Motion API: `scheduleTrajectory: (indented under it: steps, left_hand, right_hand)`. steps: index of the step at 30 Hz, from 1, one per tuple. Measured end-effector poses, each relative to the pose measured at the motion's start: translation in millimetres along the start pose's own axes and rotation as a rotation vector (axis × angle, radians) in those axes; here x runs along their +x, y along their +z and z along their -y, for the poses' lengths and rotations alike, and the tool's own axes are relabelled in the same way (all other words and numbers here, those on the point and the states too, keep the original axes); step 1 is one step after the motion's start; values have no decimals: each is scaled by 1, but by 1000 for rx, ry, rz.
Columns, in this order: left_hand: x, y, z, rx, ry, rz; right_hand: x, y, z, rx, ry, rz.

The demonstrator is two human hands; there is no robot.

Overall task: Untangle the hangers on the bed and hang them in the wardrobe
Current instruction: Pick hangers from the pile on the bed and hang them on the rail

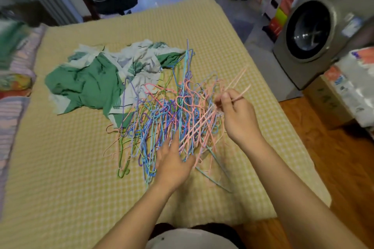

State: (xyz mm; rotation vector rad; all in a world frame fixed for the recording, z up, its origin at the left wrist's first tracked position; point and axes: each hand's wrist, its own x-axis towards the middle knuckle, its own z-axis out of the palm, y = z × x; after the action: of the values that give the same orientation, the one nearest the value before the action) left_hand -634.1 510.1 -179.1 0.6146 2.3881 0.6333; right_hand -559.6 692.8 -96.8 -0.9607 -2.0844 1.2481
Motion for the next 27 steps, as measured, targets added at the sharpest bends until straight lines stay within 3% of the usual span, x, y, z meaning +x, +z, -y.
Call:
scheduleTrajectory:
  steps: [5,9,12,16,18,22,27]
  left_hand:
    - [-15,-51,35,-127,26,15]
    - [-30,-78,65,-200,-126,-137]
    - [-40,-86,94,-211,-269,-221]
    - [-50,-82,124,-289,-403,-239]
    - [-53,-78,137,-325,-432,-260]
    - [-52,-70,140,-364,-486,-225]
    - [-52,-65,129,-476,-498,-209]
  right_hand:
    - [1,47,27,154,-66,231]
    - [0,87,23,240,-65,404]
    - [6,109,-44,-31,64,319]
    - [-27,91,-173,-378,672,263]
    - [-45,82,-211,-486,828,305]
    - [-33,93,-239,-360,832,264]
    - [0,109,-228,-257,834,240]
